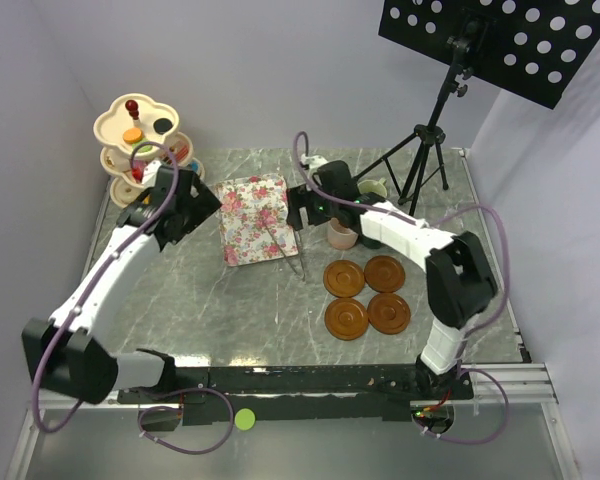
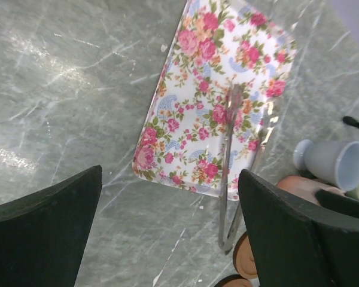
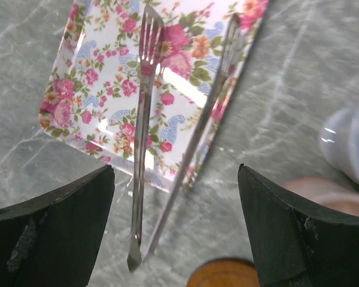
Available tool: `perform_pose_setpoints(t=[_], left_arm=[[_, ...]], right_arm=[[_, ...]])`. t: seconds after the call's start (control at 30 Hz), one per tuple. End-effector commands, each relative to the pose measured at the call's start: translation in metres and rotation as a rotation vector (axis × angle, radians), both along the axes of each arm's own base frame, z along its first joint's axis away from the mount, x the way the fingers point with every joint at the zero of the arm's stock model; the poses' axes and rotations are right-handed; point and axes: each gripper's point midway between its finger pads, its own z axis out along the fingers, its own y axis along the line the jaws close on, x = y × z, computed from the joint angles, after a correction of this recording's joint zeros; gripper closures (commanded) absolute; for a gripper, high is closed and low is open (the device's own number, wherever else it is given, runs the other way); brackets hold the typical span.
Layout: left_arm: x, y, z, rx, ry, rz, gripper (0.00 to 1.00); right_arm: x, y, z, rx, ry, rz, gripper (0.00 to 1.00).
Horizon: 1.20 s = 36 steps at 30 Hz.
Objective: Serve the afternoon tea
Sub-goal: Pick up the clamp from the tray.
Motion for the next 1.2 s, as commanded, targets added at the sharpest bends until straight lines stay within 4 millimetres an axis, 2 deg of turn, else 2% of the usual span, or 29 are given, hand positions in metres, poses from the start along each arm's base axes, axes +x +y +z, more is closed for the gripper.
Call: perform_pose_setpoints(t=[0.0,0.17,0.23,0.4,0.73,0.83,0.93,1.03,1.17], left_arm=[[-0.018,0.015,0.019,0.007,-0.055,0.026,0.0],[-0.036,0.026,0.007,0.017,-0.021,0.057,0.0],[-0.04,0.029,0.005,0.013,-0.014,0.064,0.0],[-0.043,0.035,0.013,0.013,-0.034,0.079,0.0],[-0.043,0.04,0.021,0.026,-0.043,0.086,0.0],[-0.044,0.042,0.022,0.029,-0.047,0.09,0.0],[-0.046,0.044,0.022,0.03,-0.045,0.094,0.0],[-0.048,0.045,0.023,0.03,-0.047,0.098,0.0],[-0.048,0.045,0.024,0.022,-0.052,0.103,0.0]], right_arm=[[0.002,0.033,-0.006,-0.009,0.013,0.099,0.1],[0.005,0.049,-0.042,-0.11,0.057,0.143,0.1],[0.007,0.048,-0.055,-0.157,0.072,0.134,0.1],[0.014,0.044,-0.072,-0.22,0.075,0.115,0.1],[0.011,0.051,-0.101,-0.296,0.079,0.154,0.14],[0.011,0.054,-0.104,-0.322,0.067,0.145,0.15],[0.014,0.053,-0.106,-0.347,0.06,0.128,0.2],[0.017,0.051,-0.096,-0.359,0.028,0.11,0.28],[0.019,0.05,-0.067,-0.337,-0.012,0.105,0.39]])
